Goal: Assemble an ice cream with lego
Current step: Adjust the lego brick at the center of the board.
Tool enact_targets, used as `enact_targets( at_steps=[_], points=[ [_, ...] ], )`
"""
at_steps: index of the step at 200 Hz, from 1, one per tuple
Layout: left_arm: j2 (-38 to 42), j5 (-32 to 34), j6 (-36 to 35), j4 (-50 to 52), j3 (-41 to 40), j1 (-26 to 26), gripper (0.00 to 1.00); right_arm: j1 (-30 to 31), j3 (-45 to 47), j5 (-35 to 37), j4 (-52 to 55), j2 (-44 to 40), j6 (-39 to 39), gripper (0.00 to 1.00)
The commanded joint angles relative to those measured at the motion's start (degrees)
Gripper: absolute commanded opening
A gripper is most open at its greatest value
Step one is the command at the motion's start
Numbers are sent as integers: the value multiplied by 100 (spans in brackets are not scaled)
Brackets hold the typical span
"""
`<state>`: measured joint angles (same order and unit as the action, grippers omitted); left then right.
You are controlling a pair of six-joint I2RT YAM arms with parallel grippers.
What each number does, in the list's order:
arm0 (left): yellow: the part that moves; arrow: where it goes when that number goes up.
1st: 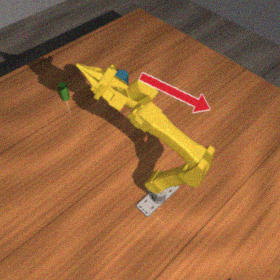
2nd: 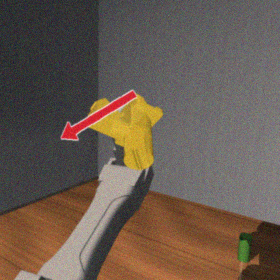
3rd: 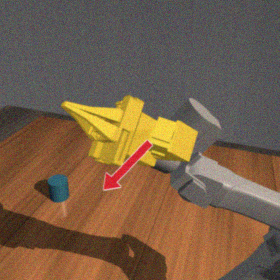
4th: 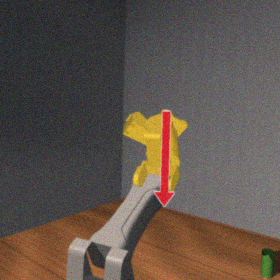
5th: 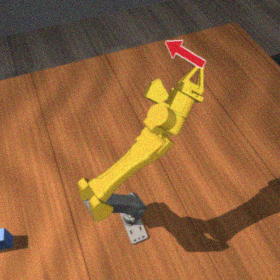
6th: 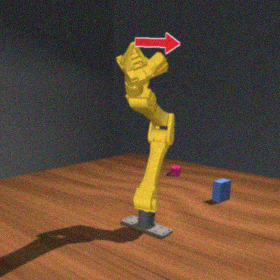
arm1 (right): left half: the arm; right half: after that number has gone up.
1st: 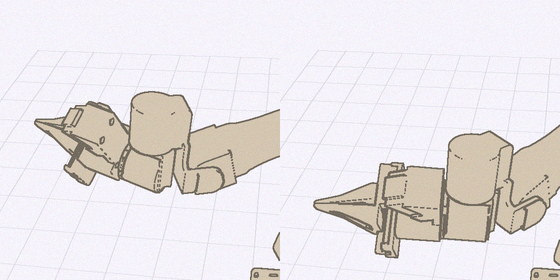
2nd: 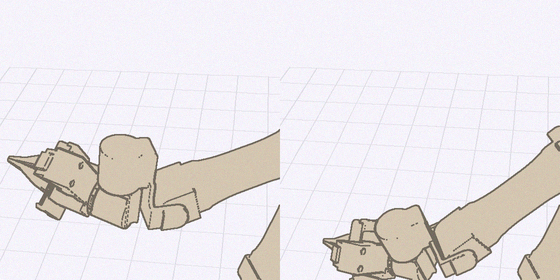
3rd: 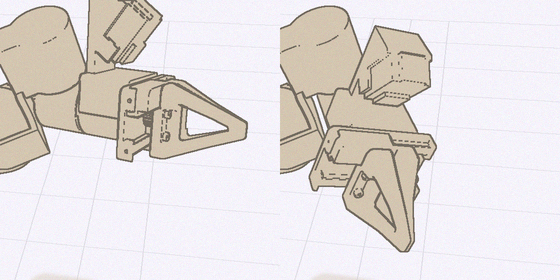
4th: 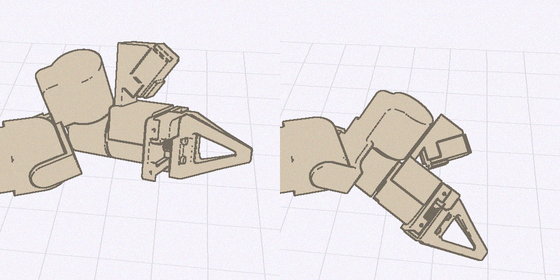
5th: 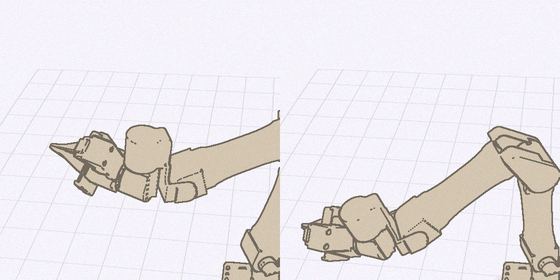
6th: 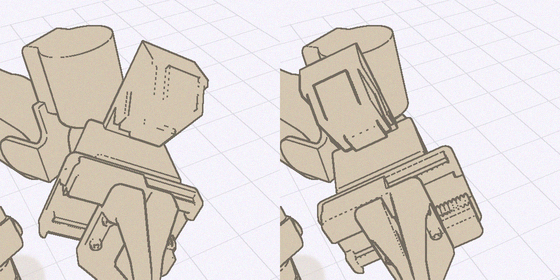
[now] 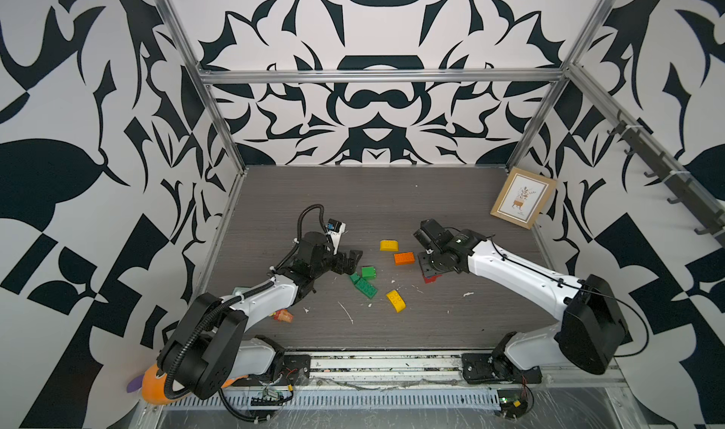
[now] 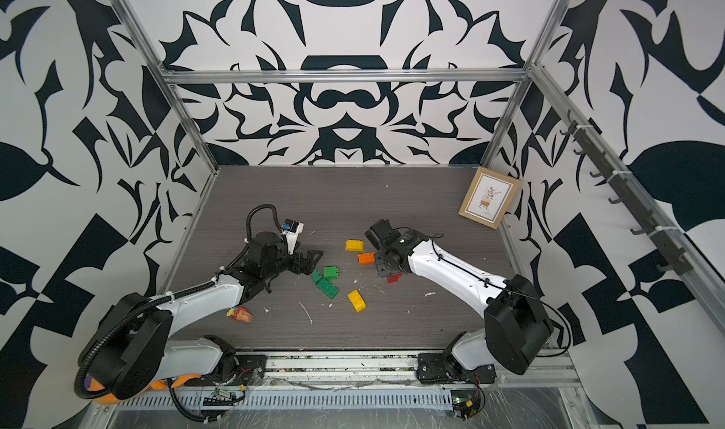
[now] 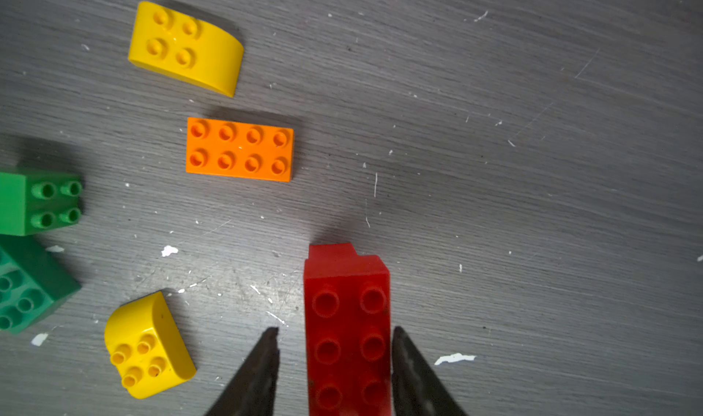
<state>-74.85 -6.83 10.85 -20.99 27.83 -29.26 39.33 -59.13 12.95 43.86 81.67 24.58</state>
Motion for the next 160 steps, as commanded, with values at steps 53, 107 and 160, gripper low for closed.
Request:
enact_targets(
  at_steps=[53, 107, 160],
  points=[
    [351, 67, -18, 134, 99, 8, 99, -28, -1122, 81, 579, 95, -507, 60],
    [780, 428, 76, 246, -6, 27, 99, 238, -2158, -1608, 627, 1255, -1997, 61],
    [1226, 572, 44, 344, -141, 104, 99, 233, -3402, -1917, 1728, 2809, -2746, 63]
  ],
)
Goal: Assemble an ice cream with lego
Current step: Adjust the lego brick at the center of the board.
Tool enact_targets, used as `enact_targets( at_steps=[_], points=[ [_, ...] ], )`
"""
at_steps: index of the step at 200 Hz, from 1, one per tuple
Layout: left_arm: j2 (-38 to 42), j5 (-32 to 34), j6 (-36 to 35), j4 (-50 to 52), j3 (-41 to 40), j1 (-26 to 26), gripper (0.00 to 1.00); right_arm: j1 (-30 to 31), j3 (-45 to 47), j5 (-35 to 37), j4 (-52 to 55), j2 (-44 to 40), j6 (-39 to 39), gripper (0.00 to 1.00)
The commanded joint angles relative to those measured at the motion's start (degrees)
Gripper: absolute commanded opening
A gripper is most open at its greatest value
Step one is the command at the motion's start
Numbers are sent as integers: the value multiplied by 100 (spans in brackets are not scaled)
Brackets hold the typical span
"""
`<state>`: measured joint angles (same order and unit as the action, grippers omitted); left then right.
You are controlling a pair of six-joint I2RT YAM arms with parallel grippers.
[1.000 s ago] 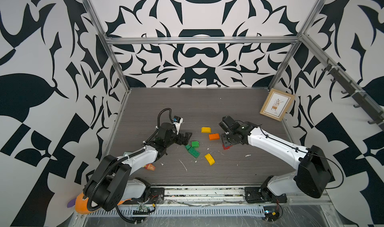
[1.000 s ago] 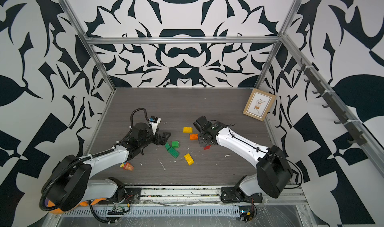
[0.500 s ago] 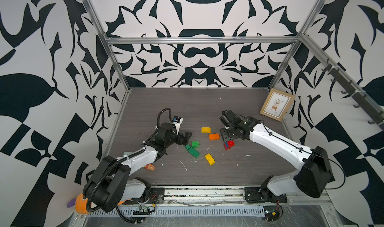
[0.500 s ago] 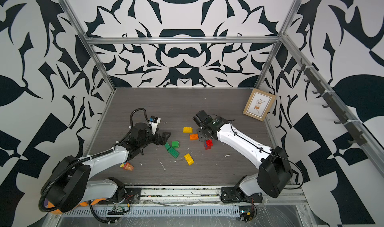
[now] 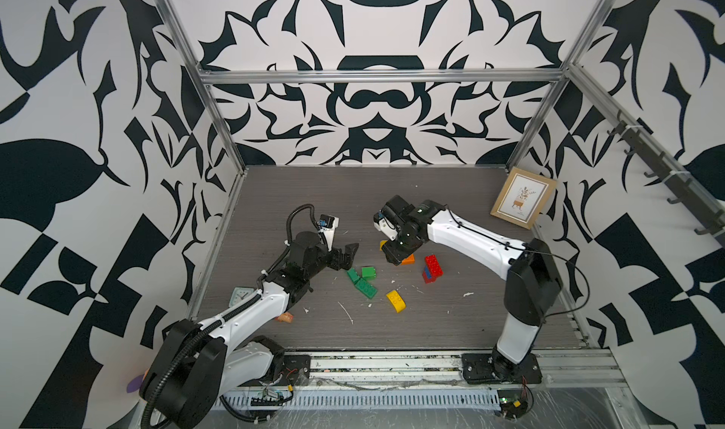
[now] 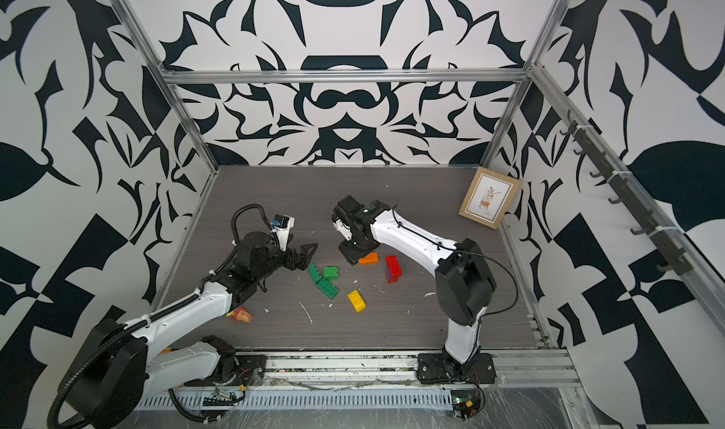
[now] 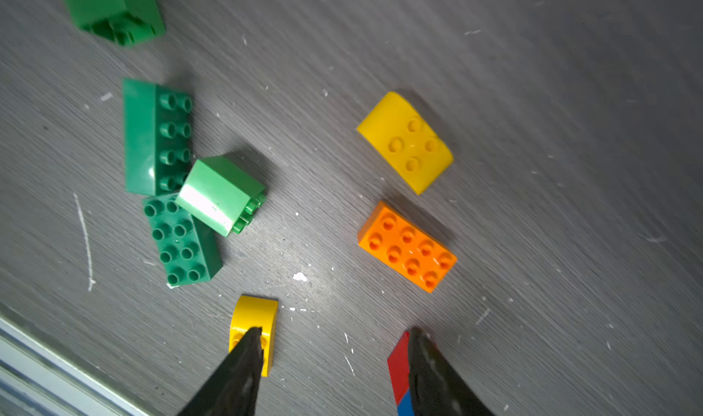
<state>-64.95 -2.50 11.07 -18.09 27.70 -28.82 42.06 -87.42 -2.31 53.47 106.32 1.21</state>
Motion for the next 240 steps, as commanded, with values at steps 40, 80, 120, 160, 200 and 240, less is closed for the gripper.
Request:
enact_targets(
  at_steps=[40, 80, 120, 160, 200, 240],
  points=[
    [530, 250, 26, 186, -168, 78, 99, -75, -894, -28, 973, 952, 99, 63],
    [743, 274, 118, 330, -145, 78, 99, -136, -825, 139, 846, 1037, 300, 64],
    [962, 259, 155, 381, -151, 78, 99, -157, -897, -207, 609, 1230, 309, 64],
    [984, 303, 148, 405, -152, 78, 99, -156, -1116, -655, 547, 1417, 322, 64],
    [987, 338, 109, 422, -174, 78, 99, -155, -1353, -1090, 430, 1638, 369, 64],
    [1010, 372, 88, 424, -203, 78, 99, -155, -1851, -1390, 74, 1765, 500, 63]
  ],
)
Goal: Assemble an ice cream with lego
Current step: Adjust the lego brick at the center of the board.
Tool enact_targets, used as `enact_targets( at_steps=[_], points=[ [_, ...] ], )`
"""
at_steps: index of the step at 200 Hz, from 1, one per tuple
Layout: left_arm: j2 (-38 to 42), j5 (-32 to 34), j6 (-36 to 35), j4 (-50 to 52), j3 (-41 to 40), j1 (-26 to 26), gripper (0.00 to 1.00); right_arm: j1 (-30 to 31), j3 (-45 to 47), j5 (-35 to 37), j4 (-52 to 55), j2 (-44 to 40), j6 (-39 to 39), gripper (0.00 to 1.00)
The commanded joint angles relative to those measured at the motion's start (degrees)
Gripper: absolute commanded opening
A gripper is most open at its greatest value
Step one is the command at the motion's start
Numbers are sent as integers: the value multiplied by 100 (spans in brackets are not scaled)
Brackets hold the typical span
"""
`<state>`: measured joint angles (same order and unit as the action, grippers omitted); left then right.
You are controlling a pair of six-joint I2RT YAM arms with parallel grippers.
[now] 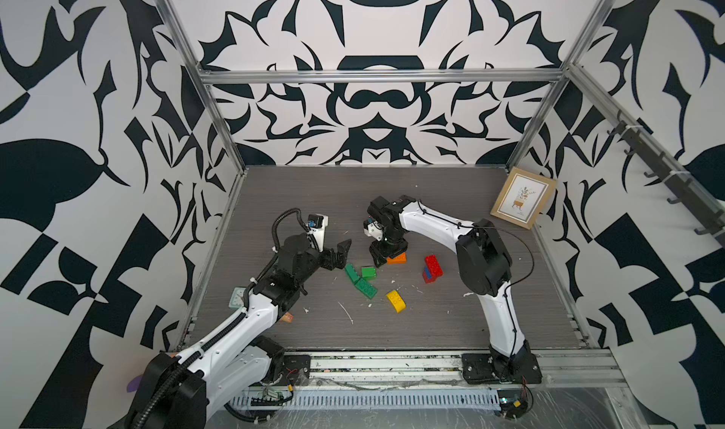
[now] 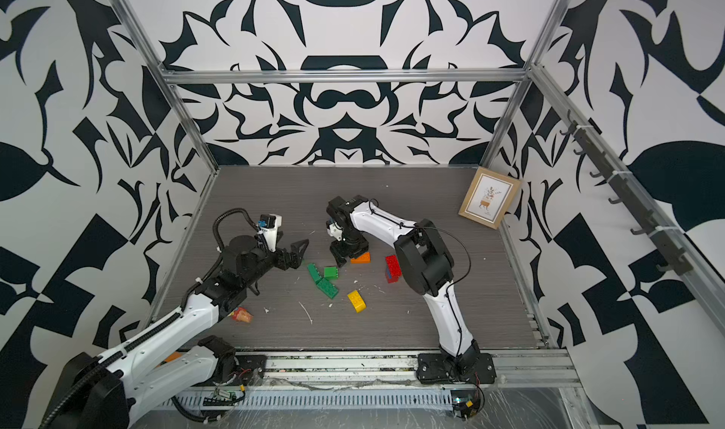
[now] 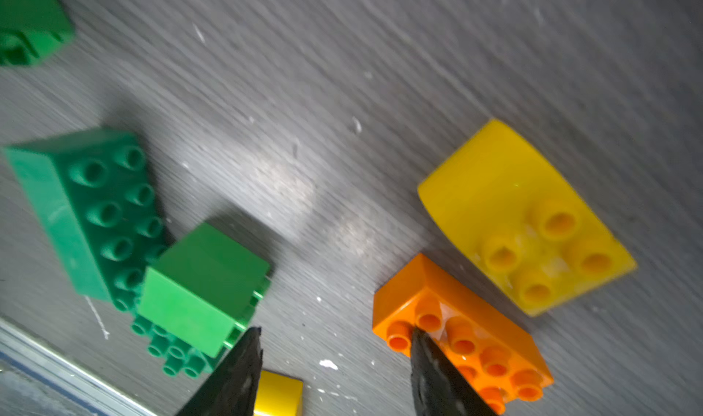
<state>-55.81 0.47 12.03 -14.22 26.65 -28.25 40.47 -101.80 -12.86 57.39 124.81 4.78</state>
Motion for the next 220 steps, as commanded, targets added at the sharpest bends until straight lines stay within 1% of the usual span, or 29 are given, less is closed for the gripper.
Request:
enact_targets(
  at_steps=[1, 35, 55, 77, 90, 120, 141, 164, 194, 220],
  points=[
    [97, 75, -14, 39, -98, 21, 99, 5, -416, -337, -343, -91, 145, 63],
    [80, 94, -30, 39, -108, 21, 99, -123, -193, -134, -687, -481, -36, 64],
    [56, 76, -36, 34, -101, 21, 99, -279, -118, -221, -520, -370, -147, 64],
    [10, 65, -46, 39, -87, 21, 99, -281, -5, -427, -559, -239, -223, 64],
    [2, 72, -52, 53, -85, 21, 99, -285, 113, -392, -628, -246, -196, 64],
    [-28, 68, -60, 31, -90, 21, 99, -284, 464, 70, -689, -440, -121, 64],
    [-61, 42, -58, 29, -73, 21, 99, -289, 729, 166, -730, -557, -15, 64],
    [-52, 41, -66, 45, -79, 21, 99, -294, 1031, 158, -822, -672, 138, 64],
    [-52, 35, -60, 38, -82, 21, 99, -285, 1324, -164, -889, -936, 386, 64],
    [-53, -3, -49, 33, -81, 21, 99, -266, 1432, -166, -968, -1163, 374, 62]
  ],
)
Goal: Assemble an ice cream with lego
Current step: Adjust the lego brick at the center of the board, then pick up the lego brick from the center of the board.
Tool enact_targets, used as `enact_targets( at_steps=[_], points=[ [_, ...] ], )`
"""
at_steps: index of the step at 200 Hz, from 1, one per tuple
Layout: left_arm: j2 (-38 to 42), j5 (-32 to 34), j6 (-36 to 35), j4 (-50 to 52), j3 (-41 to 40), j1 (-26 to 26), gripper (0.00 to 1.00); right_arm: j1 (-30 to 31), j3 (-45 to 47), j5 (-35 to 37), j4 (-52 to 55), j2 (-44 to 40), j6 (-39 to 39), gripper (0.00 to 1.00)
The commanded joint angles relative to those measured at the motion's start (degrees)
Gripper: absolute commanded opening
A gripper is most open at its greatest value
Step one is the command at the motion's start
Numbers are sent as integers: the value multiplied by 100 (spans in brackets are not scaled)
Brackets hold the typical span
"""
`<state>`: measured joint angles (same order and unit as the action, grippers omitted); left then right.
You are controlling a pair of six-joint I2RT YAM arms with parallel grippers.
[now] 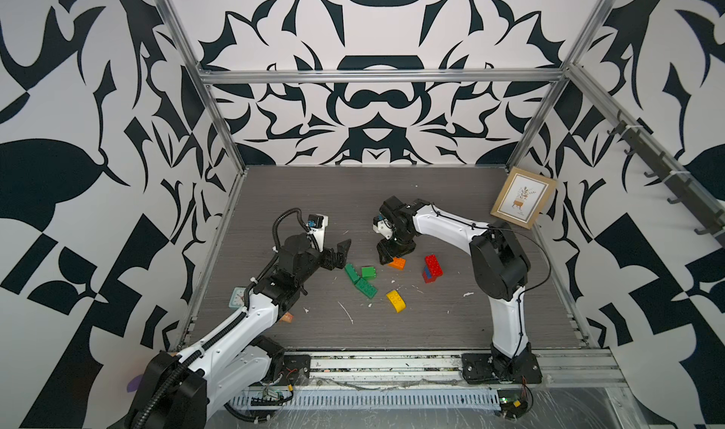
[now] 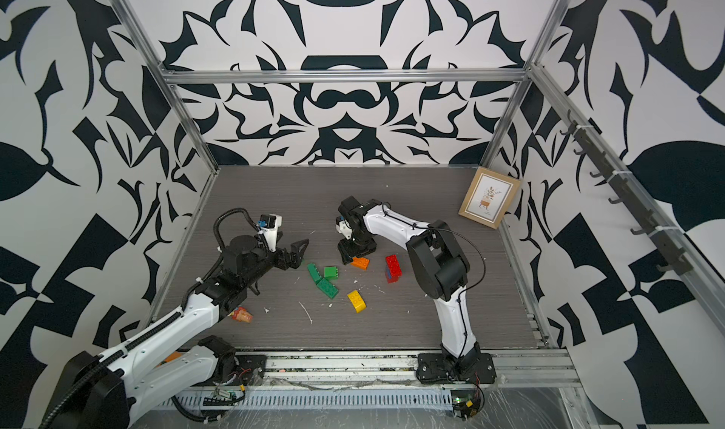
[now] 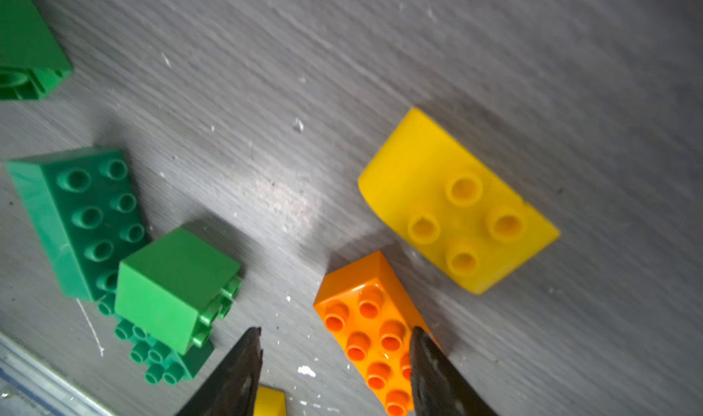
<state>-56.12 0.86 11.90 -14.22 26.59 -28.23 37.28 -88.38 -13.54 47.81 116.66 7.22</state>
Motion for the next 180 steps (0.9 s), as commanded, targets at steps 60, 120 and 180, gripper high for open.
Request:
enact_targets(
  at_steps=[60, 120, 180],
  points=[
    [-13, -27, -39, 22, -79, 19, 99, 209, -167, 1074, 554, -108, -758, 61],
    [-43, -17, -39, 19, -75, 20, 99, 490, -193, 1199, 320, 86, -920, 59],
    [-29, -34, -50, 27, -84, 19, 99, 516, -212, 1429, 303, 186, -872, 41]
  ],
)
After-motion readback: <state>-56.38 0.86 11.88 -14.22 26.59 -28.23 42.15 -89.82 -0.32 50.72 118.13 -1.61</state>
